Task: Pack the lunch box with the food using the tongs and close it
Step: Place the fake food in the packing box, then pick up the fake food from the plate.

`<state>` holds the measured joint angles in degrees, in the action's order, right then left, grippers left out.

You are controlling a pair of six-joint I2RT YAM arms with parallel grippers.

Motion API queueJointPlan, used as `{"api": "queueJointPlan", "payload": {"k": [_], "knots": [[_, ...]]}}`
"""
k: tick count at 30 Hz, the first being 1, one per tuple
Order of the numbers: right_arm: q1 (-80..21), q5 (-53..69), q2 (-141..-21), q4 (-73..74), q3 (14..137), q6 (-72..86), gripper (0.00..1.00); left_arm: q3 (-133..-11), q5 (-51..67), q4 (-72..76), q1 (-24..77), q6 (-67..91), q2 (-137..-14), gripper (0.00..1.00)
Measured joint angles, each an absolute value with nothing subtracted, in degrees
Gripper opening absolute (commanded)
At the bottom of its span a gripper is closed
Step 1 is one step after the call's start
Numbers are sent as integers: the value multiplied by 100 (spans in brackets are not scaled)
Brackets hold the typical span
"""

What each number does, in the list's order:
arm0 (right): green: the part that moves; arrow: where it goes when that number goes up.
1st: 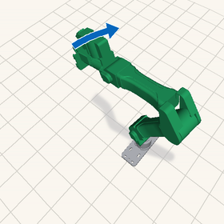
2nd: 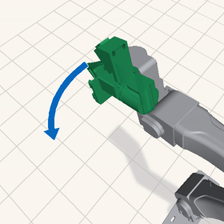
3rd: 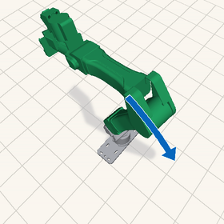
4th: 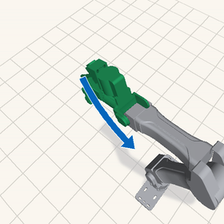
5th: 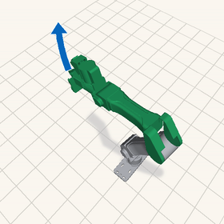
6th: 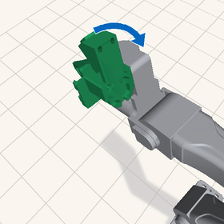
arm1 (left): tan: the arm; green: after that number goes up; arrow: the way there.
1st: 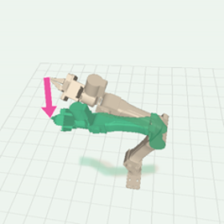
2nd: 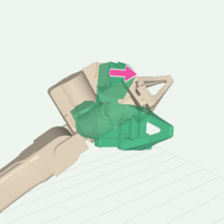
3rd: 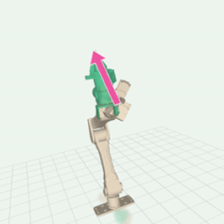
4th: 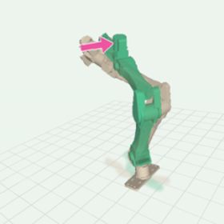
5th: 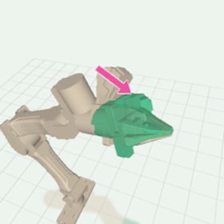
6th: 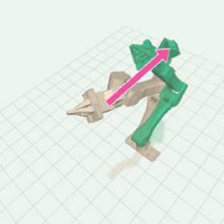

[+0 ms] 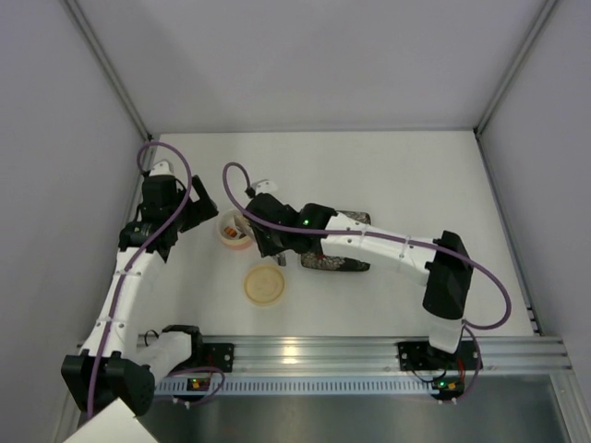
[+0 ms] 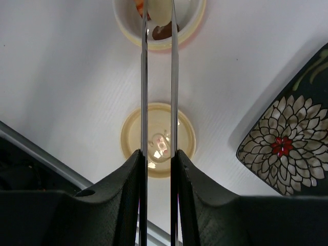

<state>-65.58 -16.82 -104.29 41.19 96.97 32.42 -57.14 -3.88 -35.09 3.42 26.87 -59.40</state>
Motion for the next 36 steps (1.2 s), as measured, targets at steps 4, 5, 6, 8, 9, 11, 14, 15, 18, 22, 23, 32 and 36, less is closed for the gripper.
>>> {"api": "queueJointPlan", "payload": {"k": [4, 5, 6, 8, 9, 11, 14, 15, 18, 22, 23, 32, 36], "knots": [[-6558, -1610, -10726, 4121, 9815, 3212, 27, -5714, -386, -3509, 342, 2687, -5940, 99], [-6558, -1605, -10787, 4145, 9841, 3205, 28, -5714, -386, -3509, 342, 2687, -5940, 99], [-6558, -1597, -10847, 4147, 9870, 3203, 29, -5714, -386, -3509, 342, 2687, -5940, 99], [-6558, -1592, -10934, 4158, 9915, 3201, 34, -5714, -386, -3509, 342, 2687, -5940, 99], [-6558, -1588, -10965, 4158, 9935, 3197, 36, -5714, -386, -3509, 342, 2687, -5940, 99], [-6558, -1592, -10989, 4163, 9981, 3190, 38, -5714, -386, -3509, 342, 2687, -5940, 99], [-6558, -1594, -10991, 4154, 10051, 3188, 40, -5714, -388, -3509, 342, 2687, -5940, 99], [-6558, -1594, -10991, 4145, 10066, 3190, 41, -5714, -386, -3509, 342, 2687, -5940, 99], [-6558, -1616, -10991, 4156, 10097, 3186, 43, -5714, -386, -3509, 342, 2687, -5940, 99], [-6558, -1741, -10984, 4169, 10097, 3188, 43, -5714, -386, -3509, 342, 2687, -5940, 99], [-6558, -1791, -10969, 4174, 10090, 3186, 43, -5714, -388, -3509, 342, 2687, -5940, 99], [-6534, -2298, -9262, 4169, 8541, 3262, 46, -5714, -386, -3509, 342, 2687, -5940, 99], [-6455, -2609, -8256, 4163, 7738, 3391, 48, -5714, -384, -3507, 342, 2687, -5940, 99]]}}
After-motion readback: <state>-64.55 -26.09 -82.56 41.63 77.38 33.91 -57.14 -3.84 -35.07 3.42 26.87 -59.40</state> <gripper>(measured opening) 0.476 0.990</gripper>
